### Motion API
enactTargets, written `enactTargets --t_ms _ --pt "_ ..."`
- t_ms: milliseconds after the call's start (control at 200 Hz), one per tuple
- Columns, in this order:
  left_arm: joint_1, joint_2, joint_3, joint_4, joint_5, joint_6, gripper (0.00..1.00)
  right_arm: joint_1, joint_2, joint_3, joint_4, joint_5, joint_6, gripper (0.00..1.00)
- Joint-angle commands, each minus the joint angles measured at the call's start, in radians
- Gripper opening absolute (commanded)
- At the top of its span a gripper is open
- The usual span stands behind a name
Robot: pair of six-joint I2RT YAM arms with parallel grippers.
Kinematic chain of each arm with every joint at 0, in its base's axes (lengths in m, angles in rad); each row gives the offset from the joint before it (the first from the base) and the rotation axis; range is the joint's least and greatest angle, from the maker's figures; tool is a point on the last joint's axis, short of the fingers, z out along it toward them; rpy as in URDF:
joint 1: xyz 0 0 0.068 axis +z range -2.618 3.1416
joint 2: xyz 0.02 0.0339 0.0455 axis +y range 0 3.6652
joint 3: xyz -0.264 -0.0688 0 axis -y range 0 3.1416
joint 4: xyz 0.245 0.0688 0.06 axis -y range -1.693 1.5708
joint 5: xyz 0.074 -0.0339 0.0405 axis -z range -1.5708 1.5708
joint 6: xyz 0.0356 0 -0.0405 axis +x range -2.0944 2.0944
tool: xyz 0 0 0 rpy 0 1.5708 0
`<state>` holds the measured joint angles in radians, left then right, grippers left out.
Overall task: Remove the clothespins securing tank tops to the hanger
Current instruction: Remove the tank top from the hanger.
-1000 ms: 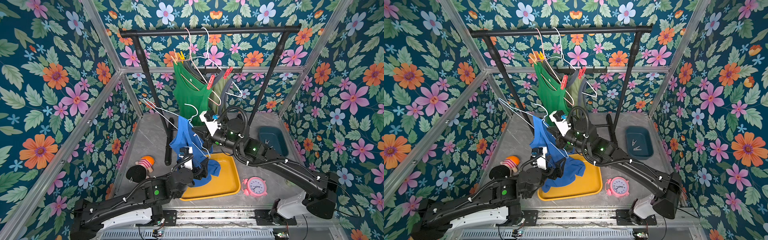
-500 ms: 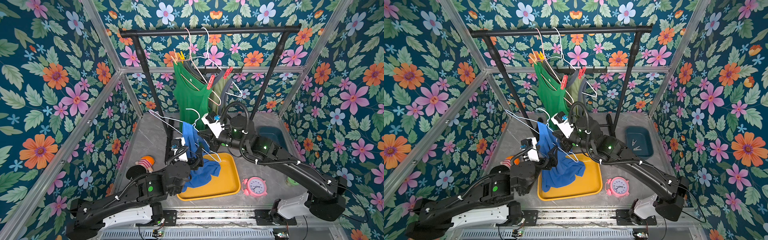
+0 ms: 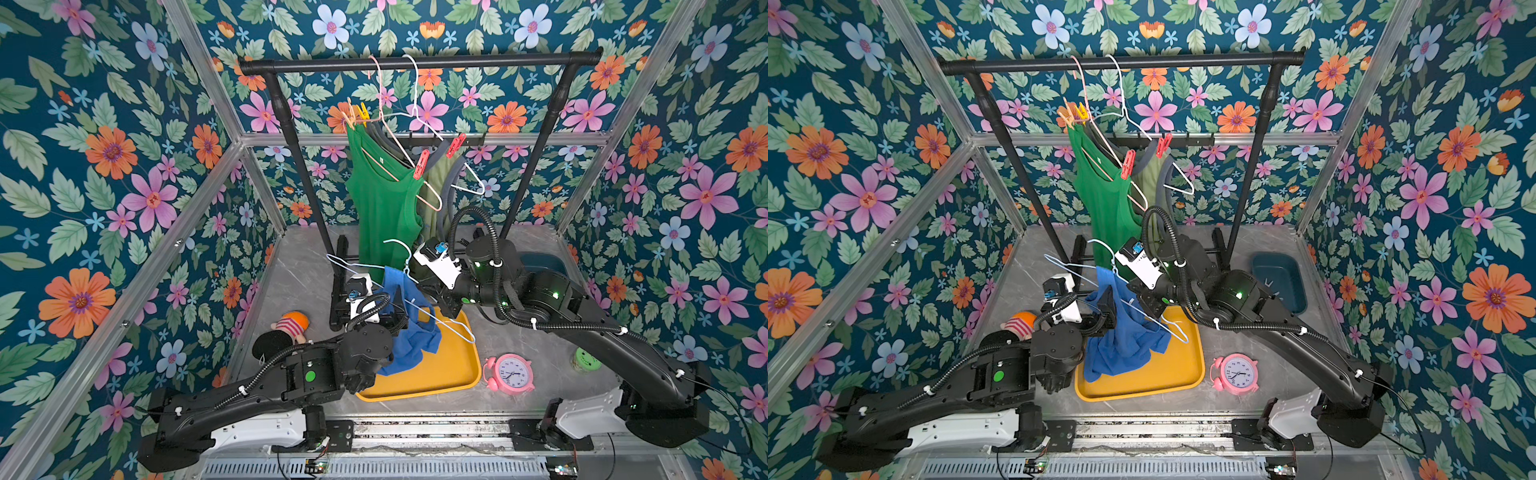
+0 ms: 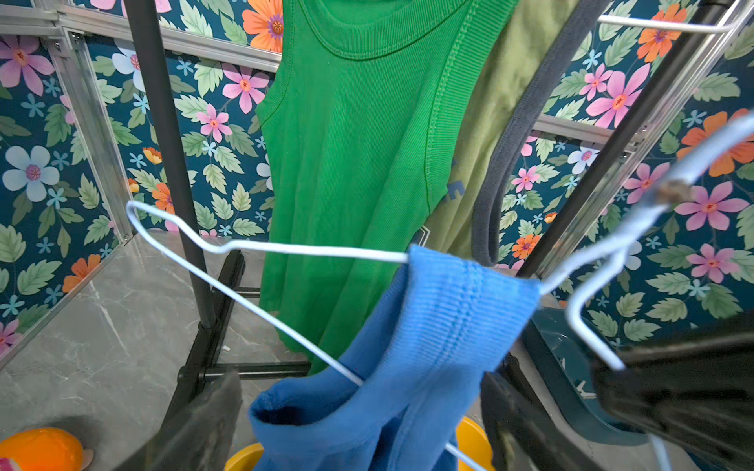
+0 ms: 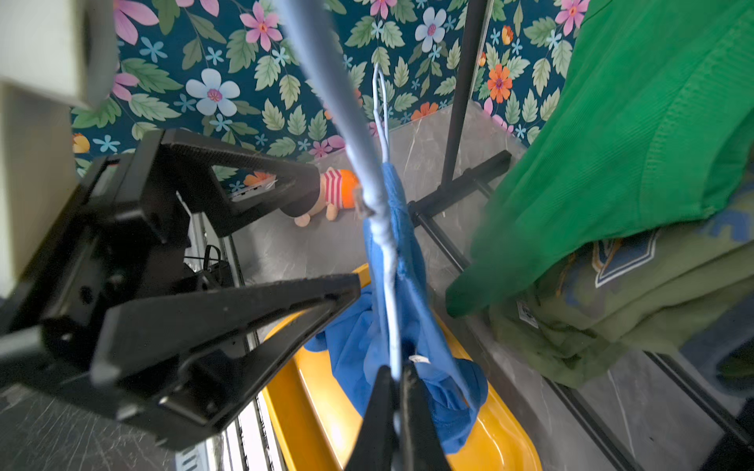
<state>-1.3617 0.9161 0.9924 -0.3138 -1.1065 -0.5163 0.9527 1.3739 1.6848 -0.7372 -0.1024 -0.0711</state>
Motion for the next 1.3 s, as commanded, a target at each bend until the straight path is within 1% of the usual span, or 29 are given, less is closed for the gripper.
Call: enactTargets --t_ms 0,80,185,235,305,355,445,530,600,690,885,955,1125,1295 --pt "-0.004 0.006 0.0 -0.021 -0.043 -0.006 0.94 0.003 -0.009 0.015 -0.046 -0.003 -0.006 0.0" --pt "-0.021 -0.002 -0.01 -0.009 -0.033 -0.002 0.94 0.003 -0.008 0.028 -0.062 0.003 -0.006 0.0" --pt "-0.074 -0.044 -0.071 0.121 -0.009 0.105 0.95 0.004 -0.009 0.038 -0.082 0.046 -0.008 0.0" --pt "-0.086 -0.071 -0.096 0.172 0.024 0.14 0.96 0.003 -0.012 0.036 -0.084 0.061 -0.011 0.0" --pt "-0.087 -0.096 -0.106 0.192 0.101 0.167 1.0 0.004 -0.014 0.042 -0.087 0.076 -0.011 0.0" --pt "-0.089 -0.099 -0.1 0.193 0.154 0.188 1.0 0.004 -0.016 0.053 -0.092 0.064 -0.006 0.0" --pt "-0.088 -0.08 -0.084 0.201 0.201 0.218 1.0 0.004 -0.023 0.061 -0.096 0.021 0.002 0.0" --pt "-0.088 -0.049 -0.073 0.233 0.219 0.259 1.0 0.004 -0.03 0.057 -0.096 -0.023 0.003 0.0" --pt "-0.088 -0.022 -0.055 0.247 0.232 0.278 1.0 0.009 -0.028 0.06 -0.106 -0.031 -0.002 0.0" --pt "-0.088 -0.01 -0.047 0.266 0.206 0.285 1.0 0.013 -0.024 0.068 -0.121 -0.031 -0.013 0.0" --pt "-0.089 -0.029 -0.055 0.244 0.036 0.243 1.0 0.016 -0.045 0.055 -0.129 -0.034 -0.024 0.0" --pt "-0.088 -0.037 -0.06 0.24 0.029 0.251 0.99 0.017 -0.051 0.054 -0.131 -0.034 -0.024 0.0" --pt "-0.089 -0.005 -0.044 0.216 0.017 0.25 0.99 0.02 -0.049 0.067 -0.158 -0.069 -0.031 0.0" --pt "-0.088 0.024 -0.034 0.216 0.004 0.25 0.99 0.031 -0.048 0.076 -0.18 -0.065 -0.038 0.0"
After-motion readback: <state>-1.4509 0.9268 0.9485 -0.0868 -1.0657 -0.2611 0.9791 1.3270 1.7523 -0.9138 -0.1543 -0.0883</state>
